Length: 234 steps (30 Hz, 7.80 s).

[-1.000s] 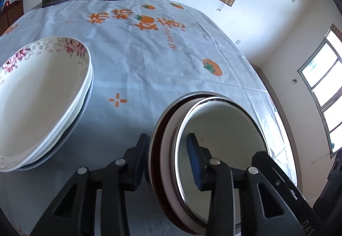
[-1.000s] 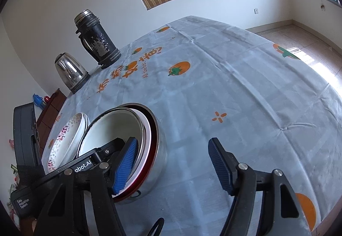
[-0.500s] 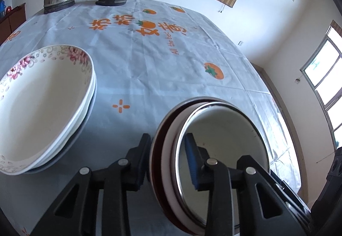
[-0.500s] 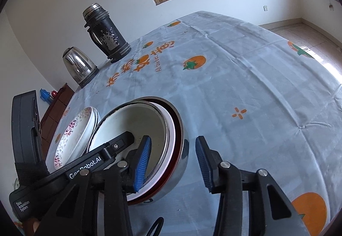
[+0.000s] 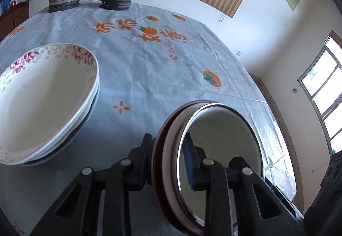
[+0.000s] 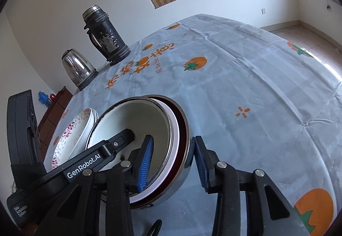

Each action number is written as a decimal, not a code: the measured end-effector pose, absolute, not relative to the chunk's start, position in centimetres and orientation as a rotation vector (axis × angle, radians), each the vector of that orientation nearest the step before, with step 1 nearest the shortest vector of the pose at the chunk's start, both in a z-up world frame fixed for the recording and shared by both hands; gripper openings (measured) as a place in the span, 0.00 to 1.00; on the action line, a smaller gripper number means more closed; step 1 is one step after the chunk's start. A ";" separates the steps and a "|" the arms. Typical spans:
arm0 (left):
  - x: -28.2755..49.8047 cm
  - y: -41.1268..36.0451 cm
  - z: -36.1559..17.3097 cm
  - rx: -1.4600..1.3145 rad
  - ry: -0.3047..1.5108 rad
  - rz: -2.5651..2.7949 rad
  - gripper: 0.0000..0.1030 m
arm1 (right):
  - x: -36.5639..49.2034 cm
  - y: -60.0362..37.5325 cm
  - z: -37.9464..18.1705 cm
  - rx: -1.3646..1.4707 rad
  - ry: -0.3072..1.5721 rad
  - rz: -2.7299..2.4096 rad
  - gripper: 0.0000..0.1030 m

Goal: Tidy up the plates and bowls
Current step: 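Close the right gripper on the nested bowls' rim beside the left gripper, then carry the nested bowls with both grippers toward the plate stack, then lower the nested bowls with both grippers onto the pink-floral bowl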

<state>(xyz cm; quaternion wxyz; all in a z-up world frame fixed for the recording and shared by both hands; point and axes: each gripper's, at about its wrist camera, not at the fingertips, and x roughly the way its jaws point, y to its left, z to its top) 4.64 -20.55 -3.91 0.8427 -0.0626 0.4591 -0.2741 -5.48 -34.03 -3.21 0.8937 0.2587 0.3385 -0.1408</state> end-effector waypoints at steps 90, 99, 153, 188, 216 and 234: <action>-2.2 -6.1 -0.7 -0.148 0.896 -0.518 0.24 | -10.6 -20.8 0.5 0.444 0.702 -0.185 0.30; -2.2 -4.1 -0.5 -0.165 0.886 -0.489 0.24 | -10.0 -18.9 0.8 0.425 0.704 -0.156 0.30; 2.4 -0.9 2.8 -0.212 0.824 -0.389 0.24 | -3.7 -16.1 3.8 0.386 0.671 -0.047 0.30; 11.0 -4.3 3.8 -0.199 0.838 -0.417 0.24 | 4.6 -19.3 5.3 0.391 0.669 -0.086 0.30; 15.0 -6.7 1.0 -0.189 0.931 -0.409 0.25 | 8.5 -21.1 2.7 0.416 0.755 -0.121 0.30; 15.7 -7.0 -0.6 -0.201 0.983 -0.398 0.25 | 9.3 -21.3 1.6 0.411 0.810 -0.127 0.30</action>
